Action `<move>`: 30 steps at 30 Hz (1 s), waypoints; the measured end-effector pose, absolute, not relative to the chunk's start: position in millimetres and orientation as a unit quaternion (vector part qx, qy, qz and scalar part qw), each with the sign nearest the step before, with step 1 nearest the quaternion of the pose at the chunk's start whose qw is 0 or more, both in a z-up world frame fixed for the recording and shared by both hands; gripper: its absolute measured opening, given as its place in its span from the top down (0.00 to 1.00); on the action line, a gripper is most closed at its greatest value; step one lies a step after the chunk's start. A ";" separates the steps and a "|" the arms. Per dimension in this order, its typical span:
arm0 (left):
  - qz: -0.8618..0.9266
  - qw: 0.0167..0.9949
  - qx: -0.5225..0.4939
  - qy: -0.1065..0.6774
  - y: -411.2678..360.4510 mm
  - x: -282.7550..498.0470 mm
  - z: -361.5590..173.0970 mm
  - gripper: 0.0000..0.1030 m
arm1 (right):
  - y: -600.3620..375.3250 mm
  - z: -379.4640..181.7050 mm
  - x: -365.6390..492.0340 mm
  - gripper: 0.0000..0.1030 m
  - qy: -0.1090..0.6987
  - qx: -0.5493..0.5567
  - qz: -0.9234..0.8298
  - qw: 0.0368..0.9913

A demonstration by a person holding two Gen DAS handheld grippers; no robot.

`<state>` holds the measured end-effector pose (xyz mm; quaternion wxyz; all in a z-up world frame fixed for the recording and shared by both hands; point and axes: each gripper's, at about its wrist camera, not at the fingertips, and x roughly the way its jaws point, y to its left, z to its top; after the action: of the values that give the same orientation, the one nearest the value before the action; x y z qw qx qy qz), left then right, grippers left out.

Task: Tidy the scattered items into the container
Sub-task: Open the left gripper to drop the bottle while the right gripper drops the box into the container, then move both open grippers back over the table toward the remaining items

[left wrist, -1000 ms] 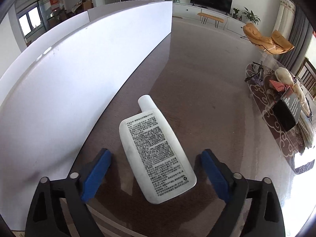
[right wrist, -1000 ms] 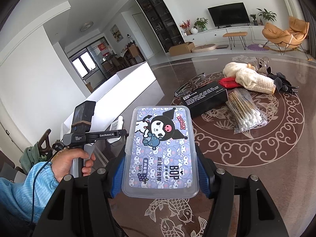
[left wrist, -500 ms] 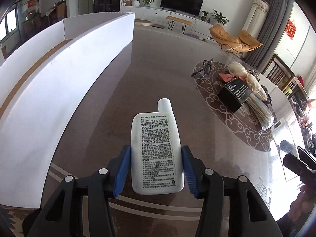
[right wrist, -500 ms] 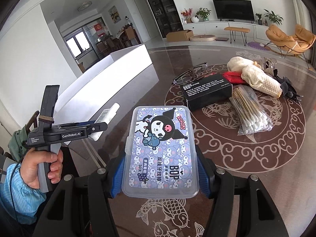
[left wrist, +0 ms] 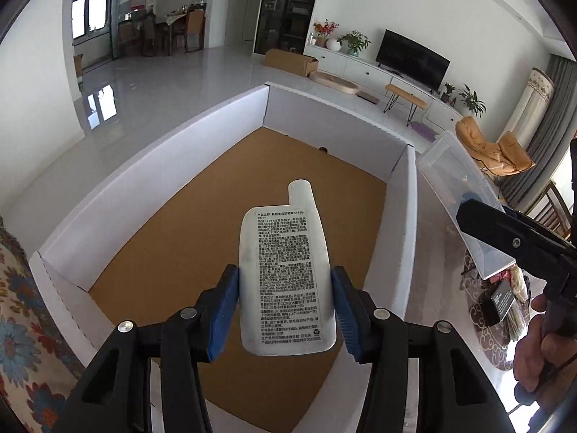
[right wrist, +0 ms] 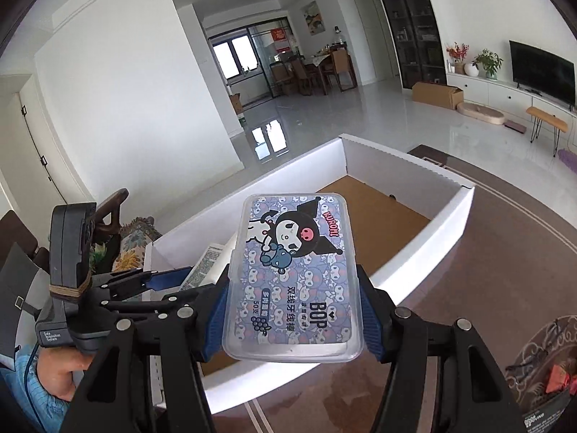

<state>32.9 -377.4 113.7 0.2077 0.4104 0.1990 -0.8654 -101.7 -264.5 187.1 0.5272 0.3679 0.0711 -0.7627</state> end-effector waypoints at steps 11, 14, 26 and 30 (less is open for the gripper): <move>-0.824 0.237 0.470 0.208 -400.0 11.0 64.1 0.25 | -372.6 96.1 -113.7 0.35 0.245 0.415 -0.746 0.461; -0.825 0.249 0.476 0.176 -386.1 8.7 64.3 0.12 | -372.3 87.7 -104.6 0.35 0.296 0.388 -0.746 0.453; -0.822 0.248 0.485 0.167 -362.1 13.7 57.8 0.12 | -346.4 90.2 -104.6 0.34 0.292 0.379 -0.747 0.462; -0.830 0.254 0.469 0.165 -352.8 16.9 64.8 0.12 | -338.6 98.3 -111.2 0.35 0.265 0.395 -0.750 0.459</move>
<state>16.9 -352.8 64.8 0.2536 0.4688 0.1652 -0.8298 -111.2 -338.6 98.3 0.4592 0.3952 0.2651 -0.7501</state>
